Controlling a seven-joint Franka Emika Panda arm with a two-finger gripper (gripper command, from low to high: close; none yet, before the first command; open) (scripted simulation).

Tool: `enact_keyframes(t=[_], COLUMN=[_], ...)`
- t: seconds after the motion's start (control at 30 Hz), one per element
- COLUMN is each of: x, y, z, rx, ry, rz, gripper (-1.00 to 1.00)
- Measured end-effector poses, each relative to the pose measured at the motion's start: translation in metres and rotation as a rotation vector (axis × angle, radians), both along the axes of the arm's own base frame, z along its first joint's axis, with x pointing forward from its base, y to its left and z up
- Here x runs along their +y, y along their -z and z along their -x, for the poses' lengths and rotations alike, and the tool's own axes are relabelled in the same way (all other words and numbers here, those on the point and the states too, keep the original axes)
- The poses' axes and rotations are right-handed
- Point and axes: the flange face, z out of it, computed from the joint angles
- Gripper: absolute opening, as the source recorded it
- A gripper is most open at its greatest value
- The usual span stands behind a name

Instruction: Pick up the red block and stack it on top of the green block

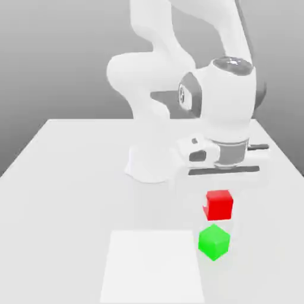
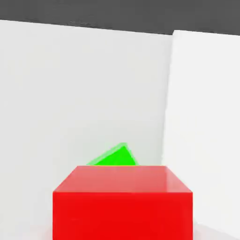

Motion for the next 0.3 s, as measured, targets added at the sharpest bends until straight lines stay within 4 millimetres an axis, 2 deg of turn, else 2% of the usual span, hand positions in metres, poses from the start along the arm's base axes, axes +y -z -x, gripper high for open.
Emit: enact_keyframes(t=[0.2, 0.23, 0.3], x=[0.001, 0.001, 0.001], y=[0.045, 0.049, 0.049], z=[0.002, 0.003, 0.003], rx=[0.002, 0.002, 0.002], ry=[-0.003, -0.004, -0.004], rz=[-0.001, -0.002, -0.002], gripper=[-1.00, 1.00, 1.00])
